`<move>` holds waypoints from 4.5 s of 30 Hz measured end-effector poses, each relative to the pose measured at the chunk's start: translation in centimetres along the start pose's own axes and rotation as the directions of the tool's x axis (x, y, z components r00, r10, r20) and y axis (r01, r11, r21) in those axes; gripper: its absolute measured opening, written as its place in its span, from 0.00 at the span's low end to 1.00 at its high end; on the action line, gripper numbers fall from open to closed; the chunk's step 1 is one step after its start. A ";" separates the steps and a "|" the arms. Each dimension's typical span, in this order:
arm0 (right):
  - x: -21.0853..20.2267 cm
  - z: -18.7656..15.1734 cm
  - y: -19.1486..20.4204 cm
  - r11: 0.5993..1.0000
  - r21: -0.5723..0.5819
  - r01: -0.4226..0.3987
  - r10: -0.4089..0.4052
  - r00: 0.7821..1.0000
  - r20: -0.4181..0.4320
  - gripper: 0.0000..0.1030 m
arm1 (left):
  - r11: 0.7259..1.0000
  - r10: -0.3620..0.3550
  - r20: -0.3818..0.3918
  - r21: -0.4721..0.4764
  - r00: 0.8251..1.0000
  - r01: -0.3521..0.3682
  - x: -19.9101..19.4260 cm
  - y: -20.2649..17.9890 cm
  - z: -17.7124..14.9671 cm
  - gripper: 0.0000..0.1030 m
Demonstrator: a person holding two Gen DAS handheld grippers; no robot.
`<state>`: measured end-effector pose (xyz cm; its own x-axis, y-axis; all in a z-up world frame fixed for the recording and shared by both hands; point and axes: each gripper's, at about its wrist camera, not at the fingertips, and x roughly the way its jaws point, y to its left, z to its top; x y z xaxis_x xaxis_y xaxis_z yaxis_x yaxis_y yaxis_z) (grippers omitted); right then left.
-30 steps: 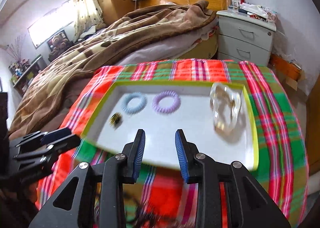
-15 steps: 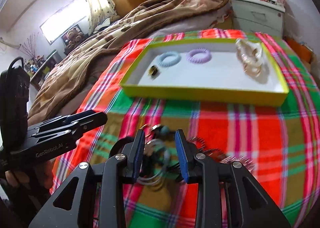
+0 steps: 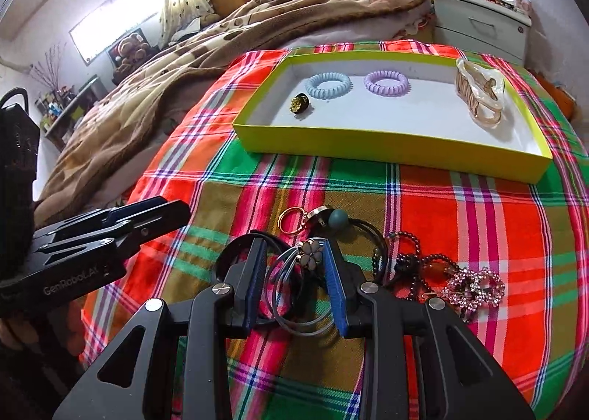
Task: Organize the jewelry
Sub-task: 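Grasp the black keyring cluster with the right tool, then grasp the black hair band with left tool while right tool holds the keyring cluster, then lower the black band into the box with left tool while right tool releases the grey tie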
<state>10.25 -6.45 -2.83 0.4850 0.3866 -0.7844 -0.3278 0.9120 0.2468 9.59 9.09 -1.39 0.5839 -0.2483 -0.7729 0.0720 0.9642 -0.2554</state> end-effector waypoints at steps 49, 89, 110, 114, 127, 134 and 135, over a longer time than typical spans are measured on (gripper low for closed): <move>-7.3 -2.1 -2.9 0.996 0.059 0.065 -0.076 0.976 0.203 0.14 | 0.978 0.004 -0.109 0.206 0.994 0.018 2.5 -5.6 -0.7 0.41; -8.2 -1.7 -3.4 0.995 0.071 0.065 -0.080 0.969 0.233 0.14 | 0.976 0.032 -0.013 0.216 0.999 -0.028 0.2 -5.9 -0.2 0.06; -8.0 5.2 -5.6 0.993 0.034 0.114 -0.119 0.952 0.281 0.14 | 0.989 0.001 0.061 0.144 0.998 -0.010 -0.7 -4.7 6.4 0.06; -6.9 7.0 -6.5 0.992 0.025 0.127 -0.129 0.955 0.267 0.14 | 0.990 -0.004 0.049 0.140 0.999 -0.003 0.5 -5.0 7.7 0.06; -0.4 10.9 -10.3 0.988 0.041 0.148 -0.153 0.976 0.154 0.14 | 0.989 -0.006 -0.040 0.151 0.999 0.012 6.5 -6.7 9.9 0.06; 2.0 11.9 -10.8 0.986 0.031 0.164 -0.167 0.980 0.107 0.14 | 0.987 0.000 -0.076 0.161 0.997 0.013 8.8 -7.1 10.2 0.06; 2.4 12.0 -10.9 0.986 0.029 0.167 -0.169 0.980 0.100 0.14 | 0.987 0.003 -0.081 0.160 0.997 0.010 9.0 -7.1 10.2 0.06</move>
<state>24.70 -13.77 -0.57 0.6123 0.2387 -0.7537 -0.2188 0.9673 0.1286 22.62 1.01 -0.61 0.5169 -0.2524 -0.8180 0.2067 0.9641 -0.1668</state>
